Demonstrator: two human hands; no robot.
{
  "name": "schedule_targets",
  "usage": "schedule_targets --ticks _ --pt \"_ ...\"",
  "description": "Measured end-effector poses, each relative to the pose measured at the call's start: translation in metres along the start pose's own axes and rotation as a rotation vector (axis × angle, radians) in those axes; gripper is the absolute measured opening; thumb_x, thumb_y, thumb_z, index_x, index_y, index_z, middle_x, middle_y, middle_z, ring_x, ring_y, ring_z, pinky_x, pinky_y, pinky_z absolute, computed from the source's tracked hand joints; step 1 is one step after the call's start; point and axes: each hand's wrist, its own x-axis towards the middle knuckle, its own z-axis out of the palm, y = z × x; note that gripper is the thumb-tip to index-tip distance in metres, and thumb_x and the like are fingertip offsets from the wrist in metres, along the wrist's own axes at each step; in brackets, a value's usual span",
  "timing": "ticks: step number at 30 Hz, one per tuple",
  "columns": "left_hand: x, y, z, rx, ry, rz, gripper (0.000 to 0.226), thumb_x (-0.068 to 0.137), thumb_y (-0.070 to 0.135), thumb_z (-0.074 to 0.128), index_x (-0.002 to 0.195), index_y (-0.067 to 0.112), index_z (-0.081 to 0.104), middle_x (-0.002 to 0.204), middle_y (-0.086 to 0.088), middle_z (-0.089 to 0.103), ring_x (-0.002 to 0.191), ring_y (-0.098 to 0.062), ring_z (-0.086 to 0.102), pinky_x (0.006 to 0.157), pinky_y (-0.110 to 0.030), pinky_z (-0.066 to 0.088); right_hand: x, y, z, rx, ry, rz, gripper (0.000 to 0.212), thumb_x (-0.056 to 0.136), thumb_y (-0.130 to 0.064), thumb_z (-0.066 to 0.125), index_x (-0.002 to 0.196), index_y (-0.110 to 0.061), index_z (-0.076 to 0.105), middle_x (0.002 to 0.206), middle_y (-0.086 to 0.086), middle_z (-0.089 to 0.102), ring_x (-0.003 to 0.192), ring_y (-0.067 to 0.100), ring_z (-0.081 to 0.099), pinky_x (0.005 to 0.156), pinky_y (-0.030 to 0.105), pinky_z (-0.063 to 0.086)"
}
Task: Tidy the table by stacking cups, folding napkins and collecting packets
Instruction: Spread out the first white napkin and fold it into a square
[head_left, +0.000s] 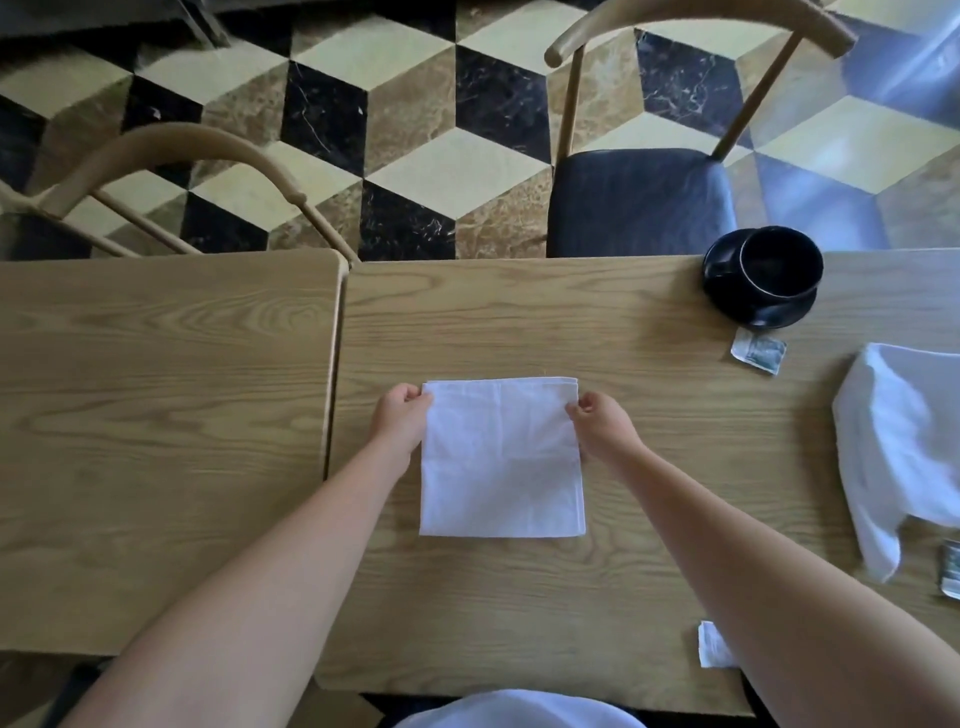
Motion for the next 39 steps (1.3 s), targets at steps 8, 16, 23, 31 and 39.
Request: schedule_targets --ticks 8,16,23,31,39 --pt "0.023 -0.002 0.006 0.038 0.025 -0.027 0.008 0.09 0.02 0.06 0.088 0.012 0.062 0.087 -0.008 0.063 0.078 -0.023 0.054 0.071 -0.034 0.044 0.01 -0.005 0.002 -0.099 0.026 -0.004 0.026 0.098 -0.031 0.047 0.095 -0.009 0.062 0.081 0.001 0.062 0.083 0.029 0.059 0.067 0.035 0.044" --pt "-0.008 -0.002 0.008 0.235 0.38 0.244 0.014 0.087 0.017 0.059 0.1 0.013 0.057 0.106 -0.008 0.06 0.094 -0.028 0.057 0.074 -0.035 0.043 -0.008 -0.008 0.007 -0.092 0.233 -0.052 0.028 0.097 -0.037 0.049 0.108 -0.012 0.052 0.108 0.005 0.061 0.089 0.029 0.061 0.07 0.036 0.045" --pt "-0.071 -0.097 0.03 0.722 -0.018 1.122 0.045 0.089 0.006 0.047 0.132 -0.002 0.059 0.143 -0.021 0.053 0.137 -0.034 0.045 0.112 -0.046 0.037 -0.075 0.036 0.078 -0.539 0.272 -0.675 0.042 0.091 -0.017 0.059 0.132 -0.006 0.058 0.143 0.015 0.054 0.129 0.034 0.05 0.104 0.047 0.044" --pt "-0.034 -0.13 0.043 0.946 -0.055 1.175 0.057 0.1 0.027 0.043 0.152 0.005 0.037 0.162 -0.013 0.03 0.152 -0.028 0.023 0.122 -0.049 0.023 -0.046 0.071 0.106 -0.662 0.139 -0.793 0.054 0.102 -0.028 0.038 0.153 -0.008 0.04 0.162 0.009 0.034 0.152 0.024 0.026 0.124 0.048 0.019" --pt "-0.038 -0.124 0.032 1.149 -0.084 1.182 0.065 0.096 0.04 0.045 0.155 0.014 0.034 0.164 -0.013 0.024 0.152 -0.032 0.022 0.122 -0.05 0.022 -0.036 0.087 0.067 -0.803 0.107 -0.878 0.052 0.107 -0.034 0.033 0.157 -0.021 0.033 0.167 0.002 0.025 0.154 0.021 0.019 0.125 0.046 0.011"
